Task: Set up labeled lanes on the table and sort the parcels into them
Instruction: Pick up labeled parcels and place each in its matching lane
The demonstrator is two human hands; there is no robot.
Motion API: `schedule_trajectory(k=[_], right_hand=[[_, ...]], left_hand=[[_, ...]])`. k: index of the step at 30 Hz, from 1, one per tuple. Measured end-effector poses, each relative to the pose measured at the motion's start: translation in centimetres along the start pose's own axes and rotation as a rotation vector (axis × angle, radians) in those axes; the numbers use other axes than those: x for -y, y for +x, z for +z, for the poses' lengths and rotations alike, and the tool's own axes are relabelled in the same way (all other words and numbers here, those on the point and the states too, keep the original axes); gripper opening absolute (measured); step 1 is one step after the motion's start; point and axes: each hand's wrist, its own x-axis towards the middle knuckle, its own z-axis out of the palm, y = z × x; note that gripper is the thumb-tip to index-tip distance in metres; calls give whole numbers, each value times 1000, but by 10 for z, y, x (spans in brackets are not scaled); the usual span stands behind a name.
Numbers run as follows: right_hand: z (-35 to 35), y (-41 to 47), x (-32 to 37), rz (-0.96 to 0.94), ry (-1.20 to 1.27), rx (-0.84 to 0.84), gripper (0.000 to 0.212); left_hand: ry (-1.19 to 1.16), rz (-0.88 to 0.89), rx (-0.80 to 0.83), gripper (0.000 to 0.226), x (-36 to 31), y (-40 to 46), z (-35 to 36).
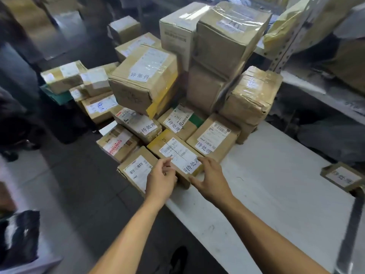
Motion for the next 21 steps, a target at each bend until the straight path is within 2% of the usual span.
schedule_trajectory(k=[4, 10, 16, 21], right_hand=[[11, 12, 2, -83, -197, 18, 87], [20, 19, 3, -71, -390, 42, 106], [20, 21, 1, -50, -437, 48, 102], [25, 17, 1, -34, -294, 43, 90]], left_hand=[[4, -9, 27, 32, 1, 9, 3], [-14, -14, 51, 27, 3, 17, 5], [-7, -13, 63, 25, 11, 21, 9], [-49, -3, 59, 23, 14, 26, 9]])
